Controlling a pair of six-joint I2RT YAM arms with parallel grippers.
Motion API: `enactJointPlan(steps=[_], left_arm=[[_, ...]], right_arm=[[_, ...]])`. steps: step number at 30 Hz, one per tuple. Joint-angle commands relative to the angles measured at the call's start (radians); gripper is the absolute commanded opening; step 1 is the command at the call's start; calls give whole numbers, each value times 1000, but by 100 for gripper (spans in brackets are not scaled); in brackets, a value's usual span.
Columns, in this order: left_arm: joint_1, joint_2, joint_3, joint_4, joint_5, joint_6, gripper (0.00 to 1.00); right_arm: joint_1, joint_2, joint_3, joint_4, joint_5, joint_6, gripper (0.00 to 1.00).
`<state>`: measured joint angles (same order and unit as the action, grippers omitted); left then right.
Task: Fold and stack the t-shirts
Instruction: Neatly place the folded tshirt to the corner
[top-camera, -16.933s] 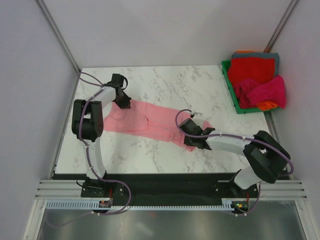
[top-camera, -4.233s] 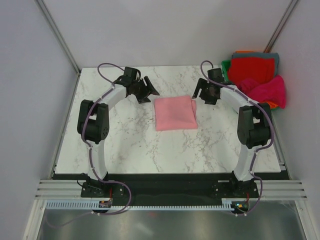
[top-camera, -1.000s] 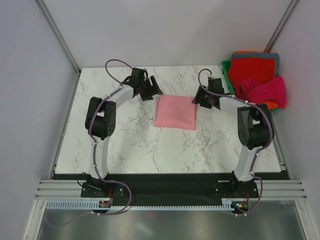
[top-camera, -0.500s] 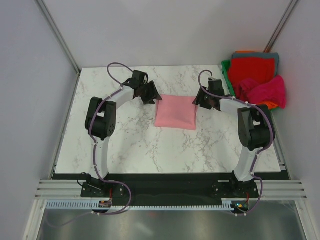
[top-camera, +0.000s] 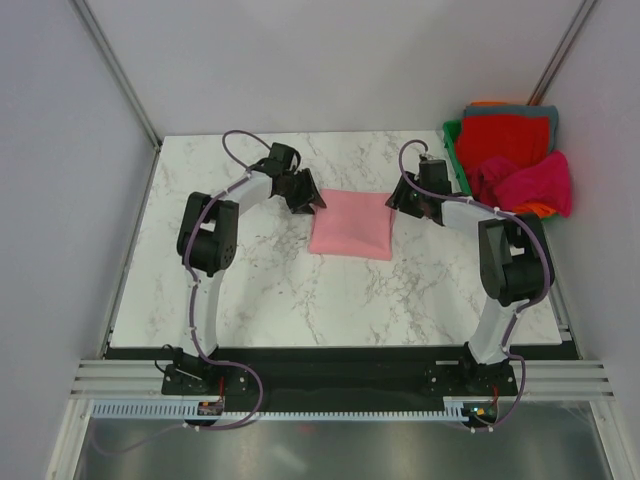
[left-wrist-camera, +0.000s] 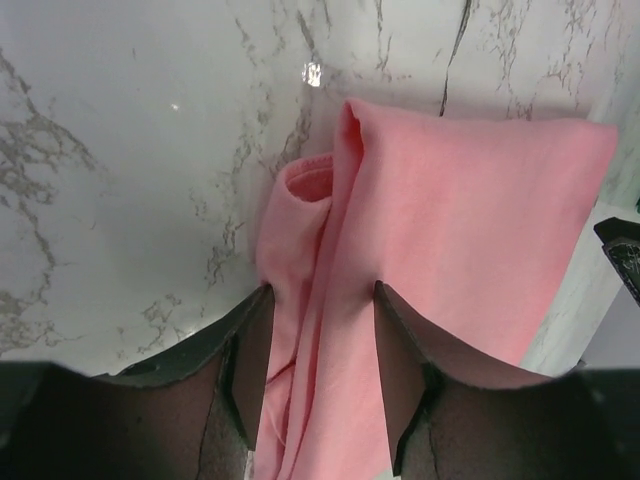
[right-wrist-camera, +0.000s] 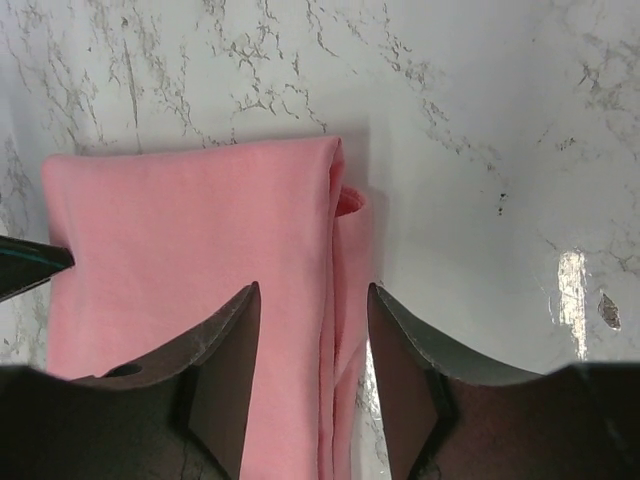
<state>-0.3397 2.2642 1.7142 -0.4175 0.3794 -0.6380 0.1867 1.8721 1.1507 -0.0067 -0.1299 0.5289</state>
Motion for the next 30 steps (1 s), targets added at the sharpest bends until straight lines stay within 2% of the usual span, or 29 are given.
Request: enactJointPlan(steps=[1,4,5,6,7,9,10,17,20,24,26,28,30], left_arm=[[-7,60,64,-75,12,35,50],[-12,64,64,-84,-13,52,45],[-12,67,67,-84,-14,61,40],[-12,73,70,-83,-10,66,26],[-12,75,73,-83,-2,69,18],[-12,71,70,-83,-7,75,5],[-12,61,68,-84,-20,77,2],[16,-9,44,-113,-97,141,2],[71,-58,19,-142,-149,178,2],[224,-127,-41,-177,-163,208,2],[278,-149,-35,-213,-262,222,2],[338,-175,-21,-286,-448,209,2],[424,-192,-19,-320,-548,183,4]], right_arm=[[-3,-54,-17,65,0,16,54],[-1,-54,-26,85,-14,26,54],[-3,-56,-29,88,-16,28,54],[-3,-53,-32,93,-25,28,54],[-1,-53,-34,97,-27,29,54],[-3,-54,-39,100,-27,31,53],[-1,-56,-42,105,-25,31,53],[-1,-76,-54,108,1,25,52],[-1,-76,-54,112,-4,28,52],[-3,-73,-52,123,-14,43,52],[-1,-71,-49,129,-25,48,51],[-3,-73,-51,132,-33,54,51],[-1,-76,-54,135,-34,59,51]])
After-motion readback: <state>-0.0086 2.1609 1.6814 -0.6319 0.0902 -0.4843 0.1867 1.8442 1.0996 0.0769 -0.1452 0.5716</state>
